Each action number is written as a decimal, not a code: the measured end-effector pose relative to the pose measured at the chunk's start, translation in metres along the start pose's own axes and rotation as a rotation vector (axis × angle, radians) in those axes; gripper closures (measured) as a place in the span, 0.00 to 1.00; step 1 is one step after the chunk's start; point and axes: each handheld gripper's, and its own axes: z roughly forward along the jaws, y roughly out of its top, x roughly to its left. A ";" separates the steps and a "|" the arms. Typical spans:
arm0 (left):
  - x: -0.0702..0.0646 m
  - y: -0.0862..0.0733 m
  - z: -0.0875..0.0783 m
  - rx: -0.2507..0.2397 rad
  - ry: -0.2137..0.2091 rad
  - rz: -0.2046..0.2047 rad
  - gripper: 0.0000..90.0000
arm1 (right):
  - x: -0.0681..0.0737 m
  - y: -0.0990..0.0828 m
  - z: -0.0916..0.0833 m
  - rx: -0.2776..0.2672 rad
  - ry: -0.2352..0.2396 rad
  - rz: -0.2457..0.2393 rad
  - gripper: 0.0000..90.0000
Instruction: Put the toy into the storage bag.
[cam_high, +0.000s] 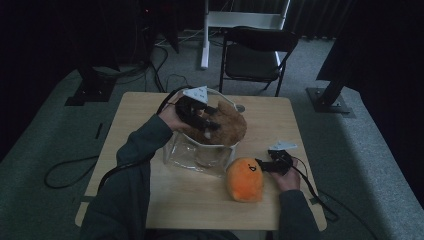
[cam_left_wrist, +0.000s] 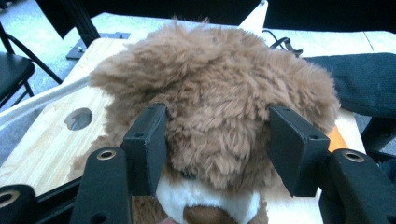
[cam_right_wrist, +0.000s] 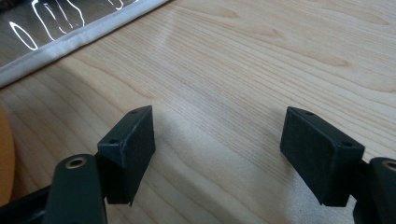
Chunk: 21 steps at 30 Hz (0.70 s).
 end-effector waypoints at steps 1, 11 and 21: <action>0.000 0.000 0.000 -0.006 0.001 0.001 0.47 | 0.000 0.000 0.000 0.000 0.000 0.000 0.28; -0.003 0.002 0.001 -0.006 0.004 0.016 0.50 | 0.000 0.000 0.000 0.000 0.000 0.000 0.28; -0.007 0.003 0.006 0.035 0.005 0.034 0.50 | 0.000 0.000 0.000 0.000 0.000 0.000 0.28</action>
